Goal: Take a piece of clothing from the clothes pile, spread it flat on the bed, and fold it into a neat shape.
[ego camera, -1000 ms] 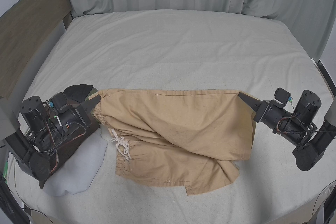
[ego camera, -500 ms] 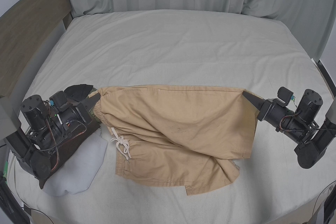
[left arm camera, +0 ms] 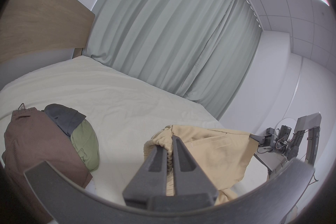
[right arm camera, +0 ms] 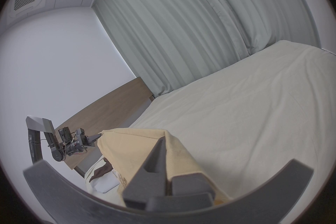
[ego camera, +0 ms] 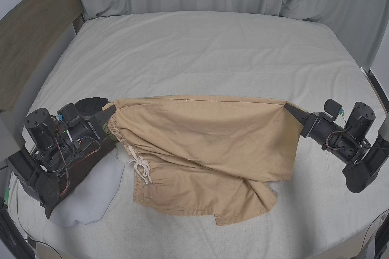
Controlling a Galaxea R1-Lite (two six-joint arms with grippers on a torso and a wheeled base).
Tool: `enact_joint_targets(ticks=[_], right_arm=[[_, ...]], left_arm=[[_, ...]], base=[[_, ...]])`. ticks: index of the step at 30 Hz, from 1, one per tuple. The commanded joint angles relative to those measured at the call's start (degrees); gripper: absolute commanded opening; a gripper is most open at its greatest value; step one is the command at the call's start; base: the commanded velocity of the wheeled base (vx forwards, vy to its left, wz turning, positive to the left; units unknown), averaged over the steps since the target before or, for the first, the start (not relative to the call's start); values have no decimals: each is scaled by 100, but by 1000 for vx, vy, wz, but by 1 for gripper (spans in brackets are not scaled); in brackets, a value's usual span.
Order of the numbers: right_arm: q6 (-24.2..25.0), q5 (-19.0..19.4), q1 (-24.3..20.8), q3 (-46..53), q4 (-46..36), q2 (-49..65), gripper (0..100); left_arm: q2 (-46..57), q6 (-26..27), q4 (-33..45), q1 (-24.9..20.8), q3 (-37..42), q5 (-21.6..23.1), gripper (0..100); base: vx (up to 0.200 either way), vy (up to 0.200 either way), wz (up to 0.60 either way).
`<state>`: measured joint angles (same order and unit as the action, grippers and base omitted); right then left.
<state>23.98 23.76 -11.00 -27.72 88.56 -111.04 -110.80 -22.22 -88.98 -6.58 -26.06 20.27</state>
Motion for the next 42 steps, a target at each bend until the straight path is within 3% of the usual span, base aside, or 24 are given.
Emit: enact_joint_targets(ticks=[1, 33, 42], right_arm=[[2, -3, 36, -5, 3, 4, 0], [-7, 15, 133, -58, 3, -14, 0], [-34, -12, 89, -647, -15, -348, 0]], left_arm=[[-12, -1, -14, 25, -22, -6, 0], [-82, -1, -14, 52, -74, -6, 0], [-398, -1, -14, 43, -347, -15, 0]], base=[[0, 0, 0], [0, 0, 0], [0, 0, 0]])
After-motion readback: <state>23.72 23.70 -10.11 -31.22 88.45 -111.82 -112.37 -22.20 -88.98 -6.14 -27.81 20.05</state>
